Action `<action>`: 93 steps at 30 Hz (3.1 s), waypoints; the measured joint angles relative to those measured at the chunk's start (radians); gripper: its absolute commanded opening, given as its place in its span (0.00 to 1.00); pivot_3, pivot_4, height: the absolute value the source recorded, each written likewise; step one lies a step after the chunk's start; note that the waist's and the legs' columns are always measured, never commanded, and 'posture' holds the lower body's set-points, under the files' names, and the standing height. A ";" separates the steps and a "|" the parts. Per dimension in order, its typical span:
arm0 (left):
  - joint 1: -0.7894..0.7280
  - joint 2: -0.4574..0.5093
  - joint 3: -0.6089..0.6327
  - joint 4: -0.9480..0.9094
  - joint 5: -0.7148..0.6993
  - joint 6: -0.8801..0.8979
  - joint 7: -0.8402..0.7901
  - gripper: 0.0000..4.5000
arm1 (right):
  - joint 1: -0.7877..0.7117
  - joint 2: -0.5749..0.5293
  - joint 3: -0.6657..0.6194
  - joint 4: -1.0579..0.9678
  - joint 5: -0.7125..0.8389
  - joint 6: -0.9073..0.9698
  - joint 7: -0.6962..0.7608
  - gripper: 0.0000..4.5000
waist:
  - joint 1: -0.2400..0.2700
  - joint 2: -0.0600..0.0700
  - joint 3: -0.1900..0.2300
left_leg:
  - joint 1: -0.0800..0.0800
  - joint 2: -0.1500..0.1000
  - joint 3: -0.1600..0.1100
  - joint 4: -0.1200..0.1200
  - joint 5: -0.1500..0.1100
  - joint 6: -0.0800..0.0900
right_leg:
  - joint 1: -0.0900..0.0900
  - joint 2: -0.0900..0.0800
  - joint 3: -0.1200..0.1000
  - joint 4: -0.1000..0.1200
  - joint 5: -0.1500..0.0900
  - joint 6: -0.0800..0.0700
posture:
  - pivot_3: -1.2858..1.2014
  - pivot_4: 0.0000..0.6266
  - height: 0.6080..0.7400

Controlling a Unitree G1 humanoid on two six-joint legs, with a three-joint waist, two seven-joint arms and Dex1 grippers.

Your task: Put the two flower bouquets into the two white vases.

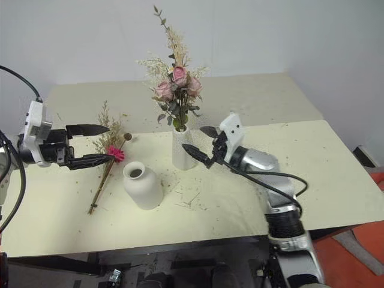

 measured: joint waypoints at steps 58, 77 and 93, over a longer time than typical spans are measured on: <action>-0.275 -0.211 0.112 -0.118 -0.084 0.465 0.475 0.01 | 0.105 -0.529 -0.239 -0.037 0.291 0.017 0.638 1.00 | 0.051 -0.003 0.001 | 0.004 -0.001 -0.001 0.004 -0.001 0.001 | 0.015 -0.003 -0.004 -0.014 0.000 0.001 | 0.52 0.24 1.00; -0.263 -0.317 0.053 -0.249 -0.401 0.547 0.430 0.01 | 0.200 -0.531 -0.285 -0.090 0.331 -0.032 0.700 1.00 | 0.054 -0.003 0.001 | 0.008 -0.001 -0.001 0.004 -0.001 0.001 | 0.017 -0.002 -0.003 -0.015 0.000 0.001 | 0.52 0.24 1.00; -0.110 -0.383 -0.005 -0.211 -0.318 0.312 0.333 0.01 | 0.197 -0.531 -0.286 -0.091 0.331 -0.032 0.670 1.00 | 0.055 -0.003 0.001 | 0.008 -0.001 0.000 0.004 -0.001 0.001 | 0.018 -0.002 -0.003 -0.016 0.000 0.001 | 0.52 0.24 1.00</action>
